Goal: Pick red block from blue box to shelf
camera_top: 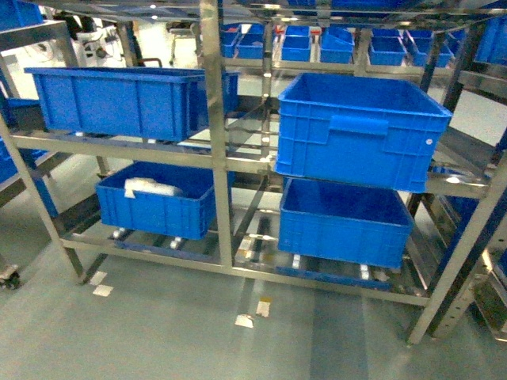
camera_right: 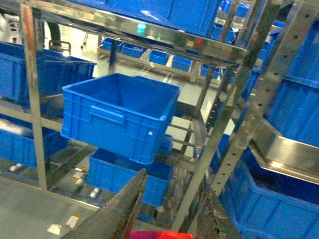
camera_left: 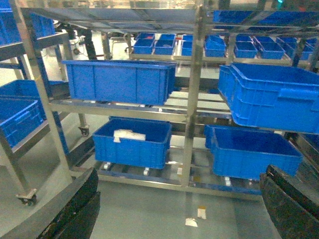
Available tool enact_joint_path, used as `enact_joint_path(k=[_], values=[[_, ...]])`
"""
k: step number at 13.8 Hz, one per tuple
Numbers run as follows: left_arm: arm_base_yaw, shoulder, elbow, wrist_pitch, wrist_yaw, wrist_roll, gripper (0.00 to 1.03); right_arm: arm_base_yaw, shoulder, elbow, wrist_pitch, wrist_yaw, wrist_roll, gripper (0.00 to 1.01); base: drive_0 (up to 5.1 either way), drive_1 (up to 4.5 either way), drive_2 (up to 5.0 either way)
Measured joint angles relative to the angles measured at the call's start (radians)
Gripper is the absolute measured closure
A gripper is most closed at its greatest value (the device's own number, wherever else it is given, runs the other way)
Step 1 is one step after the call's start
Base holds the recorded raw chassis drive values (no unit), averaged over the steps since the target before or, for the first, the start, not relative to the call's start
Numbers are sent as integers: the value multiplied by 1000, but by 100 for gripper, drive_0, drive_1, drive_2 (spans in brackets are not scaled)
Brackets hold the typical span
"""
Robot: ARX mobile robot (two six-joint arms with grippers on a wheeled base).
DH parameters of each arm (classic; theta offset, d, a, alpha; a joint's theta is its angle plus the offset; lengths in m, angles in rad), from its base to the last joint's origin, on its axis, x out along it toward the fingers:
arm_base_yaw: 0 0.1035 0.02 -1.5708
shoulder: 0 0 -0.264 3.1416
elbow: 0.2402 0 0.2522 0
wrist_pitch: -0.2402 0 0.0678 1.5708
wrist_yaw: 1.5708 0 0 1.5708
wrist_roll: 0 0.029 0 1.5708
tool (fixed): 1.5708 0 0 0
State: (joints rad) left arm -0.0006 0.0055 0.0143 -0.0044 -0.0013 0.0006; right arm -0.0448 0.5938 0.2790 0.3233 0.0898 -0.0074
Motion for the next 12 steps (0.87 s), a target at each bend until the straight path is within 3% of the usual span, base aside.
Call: enact_joint_path(k=[12], values=[[-1, 0, 0, 0, 2, 0, 5, -2, -1, 0, 0, 2, 0, 74, -139, -139, -139]])
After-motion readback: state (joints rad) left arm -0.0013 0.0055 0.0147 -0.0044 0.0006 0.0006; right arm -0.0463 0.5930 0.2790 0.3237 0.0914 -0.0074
